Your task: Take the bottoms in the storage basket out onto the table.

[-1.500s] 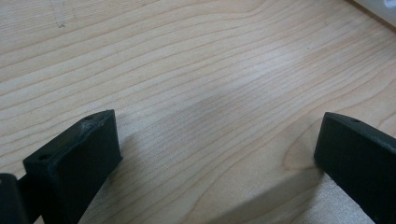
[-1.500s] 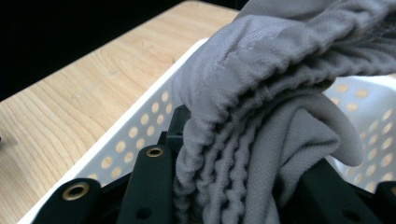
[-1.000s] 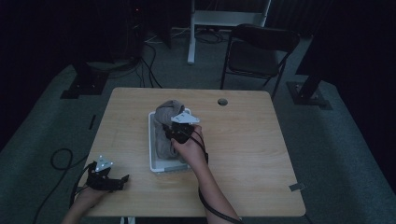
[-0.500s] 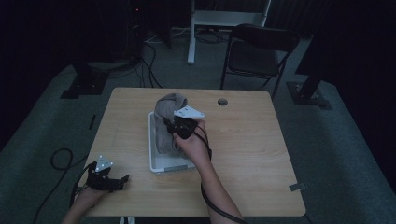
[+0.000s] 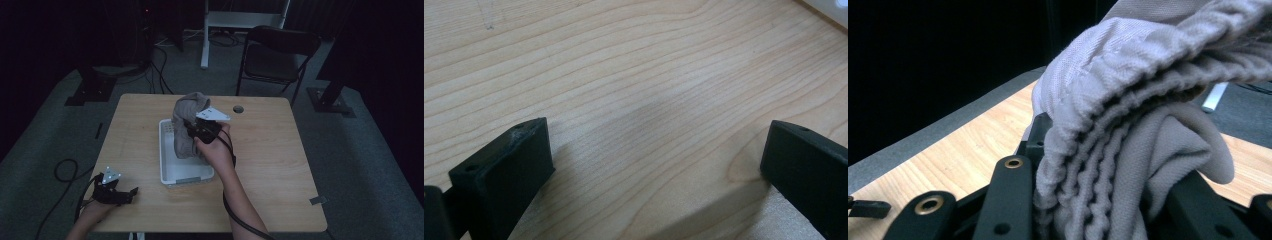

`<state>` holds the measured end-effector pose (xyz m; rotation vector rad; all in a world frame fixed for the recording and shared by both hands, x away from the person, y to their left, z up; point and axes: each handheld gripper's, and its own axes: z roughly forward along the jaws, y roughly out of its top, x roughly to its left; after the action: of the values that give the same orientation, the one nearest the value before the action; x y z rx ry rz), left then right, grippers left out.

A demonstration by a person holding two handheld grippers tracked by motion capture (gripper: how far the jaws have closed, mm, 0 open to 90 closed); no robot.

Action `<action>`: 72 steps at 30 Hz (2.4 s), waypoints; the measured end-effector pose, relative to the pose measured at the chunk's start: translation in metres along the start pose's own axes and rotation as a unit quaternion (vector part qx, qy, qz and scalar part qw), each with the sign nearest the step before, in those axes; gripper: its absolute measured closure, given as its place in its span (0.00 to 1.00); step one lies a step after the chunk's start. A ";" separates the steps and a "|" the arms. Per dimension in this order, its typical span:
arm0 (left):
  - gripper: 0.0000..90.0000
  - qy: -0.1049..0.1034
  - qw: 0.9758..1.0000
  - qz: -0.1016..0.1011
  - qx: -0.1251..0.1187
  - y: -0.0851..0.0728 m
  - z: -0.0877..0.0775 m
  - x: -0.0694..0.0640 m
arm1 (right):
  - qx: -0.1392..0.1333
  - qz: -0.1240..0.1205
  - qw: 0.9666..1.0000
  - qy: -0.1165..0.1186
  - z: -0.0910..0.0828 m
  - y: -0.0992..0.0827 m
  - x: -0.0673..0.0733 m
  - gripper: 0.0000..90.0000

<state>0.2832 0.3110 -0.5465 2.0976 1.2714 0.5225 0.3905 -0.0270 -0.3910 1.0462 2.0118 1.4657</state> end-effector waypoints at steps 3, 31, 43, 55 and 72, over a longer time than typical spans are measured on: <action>0.01 0.000 1.000 0.000 0.000 0.000 0.000 0.000 | -0.004 0.000 1.000 -0.005 -0.005 0.002 -0.005 0.73; 0.01 0.000 1.000 -0.001 0.000 0.000 0.000 0.000 | -0.019 0.016 0.997 -0.072 -0.059 -0.002 -0.068 0.73; 0.01 0.000 1.000 -0.001 -0.001 0.000 0.000 0.000 | -0.020 0.031 0.995 -0.092 -0.080 -0.013 -0.092 0.73; 0.01 0.000 1.000 0.000 0.001 0.000 0.000 0.000 | -0.019 0.038 0.993 -0.114 -0.095 -0.027 -0.113 0.73; 0.01 -0.001 1.000 -0.001 0.001 0.000 0.000 0.000 | 0.007 0.055 0.990 -0.132 -0.097 -0.066 -0.136 0.73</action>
<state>0.2831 0.3109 -0.5465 2.0982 1.2727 0.5198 0.3841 -0.2023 -0.4302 1.3014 1.8055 1.2893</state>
